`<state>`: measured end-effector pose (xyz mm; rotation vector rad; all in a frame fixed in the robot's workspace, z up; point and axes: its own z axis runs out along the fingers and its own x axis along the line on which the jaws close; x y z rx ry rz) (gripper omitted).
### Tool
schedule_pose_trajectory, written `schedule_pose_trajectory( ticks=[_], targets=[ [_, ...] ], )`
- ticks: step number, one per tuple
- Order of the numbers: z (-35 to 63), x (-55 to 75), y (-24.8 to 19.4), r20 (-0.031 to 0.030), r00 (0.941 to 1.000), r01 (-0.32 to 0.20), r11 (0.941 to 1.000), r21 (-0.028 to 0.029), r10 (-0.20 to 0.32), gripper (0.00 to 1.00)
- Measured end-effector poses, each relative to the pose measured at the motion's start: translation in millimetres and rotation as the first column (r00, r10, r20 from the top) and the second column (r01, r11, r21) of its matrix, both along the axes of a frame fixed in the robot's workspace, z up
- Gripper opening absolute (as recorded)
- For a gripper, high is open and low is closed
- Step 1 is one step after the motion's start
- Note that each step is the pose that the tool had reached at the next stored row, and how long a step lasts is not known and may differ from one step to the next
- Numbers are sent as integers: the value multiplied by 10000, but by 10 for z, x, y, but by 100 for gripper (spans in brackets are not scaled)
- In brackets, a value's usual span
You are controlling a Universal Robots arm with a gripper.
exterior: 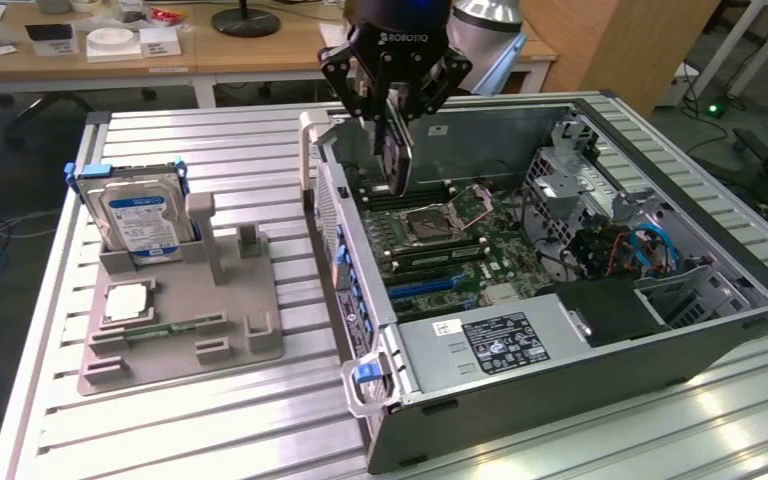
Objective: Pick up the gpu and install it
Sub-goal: 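Pick up the gpu and move the gpu toward the slot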
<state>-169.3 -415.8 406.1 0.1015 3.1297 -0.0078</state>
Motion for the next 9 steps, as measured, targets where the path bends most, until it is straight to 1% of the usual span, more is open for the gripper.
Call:
schedule_pose_trajectory(
  ticks=[9],
  targets=[
    [-5, 111, 0, -1, 10000, 0, 10000, -1, 0, 28]
  ],
)
